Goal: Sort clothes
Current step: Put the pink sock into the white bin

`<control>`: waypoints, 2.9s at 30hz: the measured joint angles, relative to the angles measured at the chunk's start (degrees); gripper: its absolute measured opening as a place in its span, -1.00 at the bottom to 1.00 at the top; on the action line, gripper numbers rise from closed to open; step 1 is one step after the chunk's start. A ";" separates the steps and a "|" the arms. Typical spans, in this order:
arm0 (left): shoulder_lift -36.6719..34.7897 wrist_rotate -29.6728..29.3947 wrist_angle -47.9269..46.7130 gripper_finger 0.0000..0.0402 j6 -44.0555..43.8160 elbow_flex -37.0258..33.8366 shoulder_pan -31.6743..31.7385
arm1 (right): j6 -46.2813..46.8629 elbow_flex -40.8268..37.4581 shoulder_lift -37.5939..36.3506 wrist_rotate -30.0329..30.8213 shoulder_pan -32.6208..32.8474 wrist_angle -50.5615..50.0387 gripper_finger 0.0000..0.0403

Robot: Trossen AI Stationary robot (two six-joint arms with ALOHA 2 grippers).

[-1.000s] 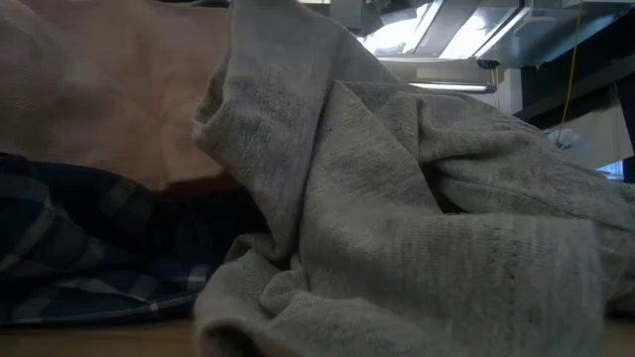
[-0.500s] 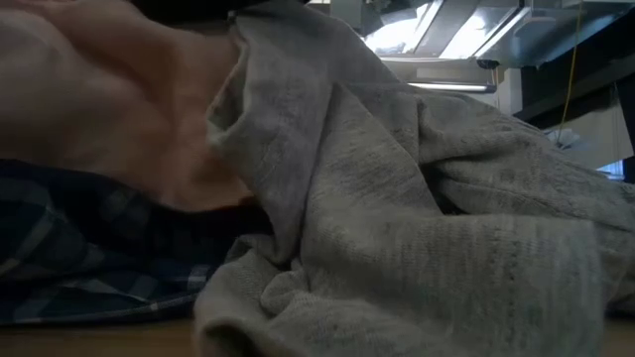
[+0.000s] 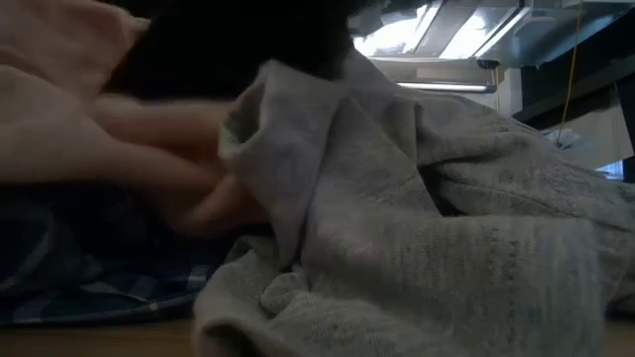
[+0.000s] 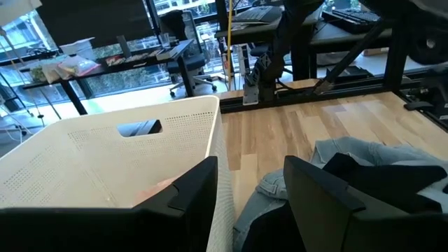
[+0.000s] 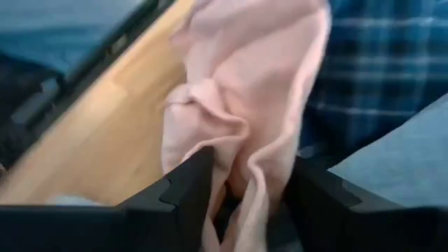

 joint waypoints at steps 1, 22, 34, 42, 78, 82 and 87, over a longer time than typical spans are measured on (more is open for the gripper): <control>0.00 0.00 0.04 -0.21 -0.06 0.00 0.00 | -0.47 0.00 0.04 0.00 0.00 0.06 -0.20; 0.00 0.00 -1.33 -0.21 -1.16 0.00 -0.01 | -10.67 23.13 -1.88 6.12 -0.04 -20.05 -0.92; 0.00 0.01 -0.82 -0.21 -1.07 0.00 -0.02 | -20.08 30.80 -5.09 19.50 -1.94 -28.01 -0.93; 0.00 0.01 -0.80 -0.21 -1.11 0.00 -0.01 | -27.33 30.85 -9.15 27.73 -8.28 -28.99 -0.94; 0.00 0.01 -0.81 -0.21 -0.92 0.00 -0.02 | -17.26 30.84 -14.23 21.57 -34.52 -27.61 -0.20; 0.00 0.02 -0.83 -0.21 -1.03 0.00 -0.02 | -17.30 30.84 -14.22 21.55 -34.51 -33.16 0.01; 0.00 0.01 -0.85 -0.21 -1.14 0.00 -0.02 | -17.30 30.84 -14.21 21.57 -34.51 -37.29 0.10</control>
